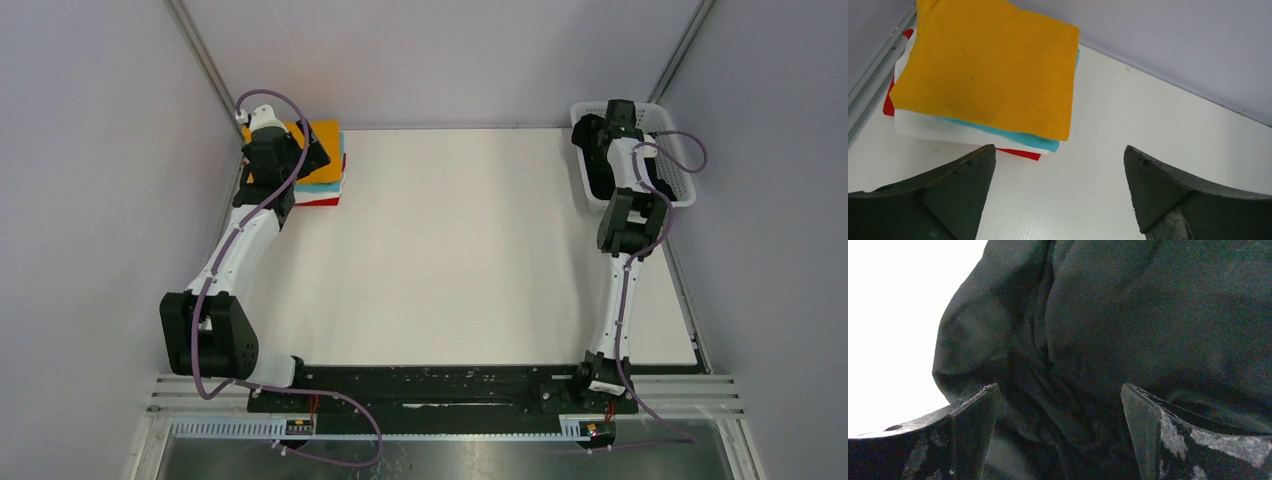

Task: Fold and stack the t-shirts
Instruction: Grab crumpled tshirt from bin with the right arm

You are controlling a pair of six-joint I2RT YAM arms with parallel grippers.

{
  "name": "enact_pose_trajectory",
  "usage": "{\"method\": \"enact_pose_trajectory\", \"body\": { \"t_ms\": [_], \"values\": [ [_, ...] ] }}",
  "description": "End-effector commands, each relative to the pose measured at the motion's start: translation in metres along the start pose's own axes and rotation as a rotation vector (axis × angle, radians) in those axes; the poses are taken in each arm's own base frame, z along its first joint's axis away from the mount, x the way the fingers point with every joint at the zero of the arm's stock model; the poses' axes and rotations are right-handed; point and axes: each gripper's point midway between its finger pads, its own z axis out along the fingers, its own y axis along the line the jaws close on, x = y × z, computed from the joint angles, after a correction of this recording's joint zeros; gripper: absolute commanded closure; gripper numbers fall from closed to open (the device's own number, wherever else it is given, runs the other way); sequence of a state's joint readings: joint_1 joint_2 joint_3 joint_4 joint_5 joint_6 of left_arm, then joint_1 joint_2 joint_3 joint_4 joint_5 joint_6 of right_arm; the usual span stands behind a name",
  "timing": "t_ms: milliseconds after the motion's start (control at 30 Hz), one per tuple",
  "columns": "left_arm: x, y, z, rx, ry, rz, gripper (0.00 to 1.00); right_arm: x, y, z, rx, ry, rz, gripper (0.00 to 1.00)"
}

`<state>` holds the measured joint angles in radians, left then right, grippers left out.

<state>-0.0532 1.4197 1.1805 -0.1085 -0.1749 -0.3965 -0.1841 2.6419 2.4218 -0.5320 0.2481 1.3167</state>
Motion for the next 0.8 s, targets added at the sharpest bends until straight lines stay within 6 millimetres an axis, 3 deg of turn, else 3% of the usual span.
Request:
{"method": "enact_pose_trajectory", "body": {
  "t_ms": [0, 100, 267, 433, 533, 633, 767],
  "values": [
    [-0.028, -0.005, 0.001, -0.015, -0.061, -0.024, 0.01, -0.013, 0.023, 0.015, -0.074, -0.085, 0.132, 0.01],
    [-0.031, -0.008, 0.004, -0.017, -0.055, -0.023, 0.01, -0.015, 0.041, 0.029, -0.170, -0.112, 0.142, 0.09],
    [-0.037, -0.015, 0.010, -0.003, -0.047, -0.020, 0.01, -0.030, 0.069, 0.032, -0.294, -0.185, 0.123, 0.42],
    [-0.036, -0.020, 0.014, 0.000, -0.028, -0.011, 0.01, -0.048, 0.077, 0.033, -0.342, -0.220, 0.109, 0.67],
    [-0.037, -0.022, 0.012, 0.000, -0.025, -0.010, 0.01, -0.048, 0.074, 0.037, -0.342, -0.197, 0.096, 1.00],
    [-0.039, -0.025, 0.010, 0.007, -0.029, -0.006, 0.01, -0.049, 0.092, 0.025, -0.419, -0.192, 0.020, 1.00],
    [-0.038, -0.024, 0.005, 0.003, -0.034, -0.008, 0.01, -0.061, 0.133, -0.012, -0.577, -0.228, -0.119, 1.00]
  ]
}}
